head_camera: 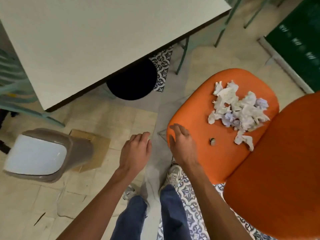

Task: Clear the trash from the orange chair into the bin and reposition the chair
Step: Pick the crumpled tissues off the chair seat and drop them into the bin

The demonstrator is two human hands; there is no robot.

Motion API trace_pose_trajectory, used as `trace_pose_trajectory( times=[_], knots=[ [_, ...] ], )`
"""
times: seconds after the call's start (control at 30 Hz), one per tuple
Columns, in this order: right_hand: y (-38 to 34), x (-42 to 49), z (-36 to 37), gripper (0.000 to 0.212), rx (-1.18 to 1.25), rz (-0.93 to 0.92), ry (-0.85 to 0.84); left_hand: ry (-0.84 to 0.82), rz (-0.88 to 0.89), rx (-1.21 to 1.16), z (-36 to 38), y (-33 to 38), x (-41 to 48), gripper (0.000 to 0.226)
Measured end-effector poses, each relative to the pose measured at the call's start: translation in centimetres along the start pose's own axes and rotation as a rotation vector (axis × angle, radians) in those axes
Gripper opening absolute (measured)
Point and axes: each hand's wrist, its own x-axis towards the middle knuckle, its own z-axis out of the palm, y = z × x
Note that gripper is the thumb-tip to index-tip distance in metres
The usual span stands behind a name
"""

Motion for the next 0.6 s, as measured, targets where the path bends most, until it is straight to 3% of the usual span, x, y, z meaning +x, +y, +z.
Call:
trace_pose_trajectory(
  times=[0.33,0.6],
  knots=[
    [14.5,0.4,-2.4,0.044,-0.134,0.294,-0.073,-0.188,0.199,0.014,5.7,12.6,6.2,0.026],
    [19.9,0.0,-0.8,0.042,-0.126,0.293,-0.172,-0.249,0.348,0.007,9.3,18.6,12.8,0.036]
  ],
)
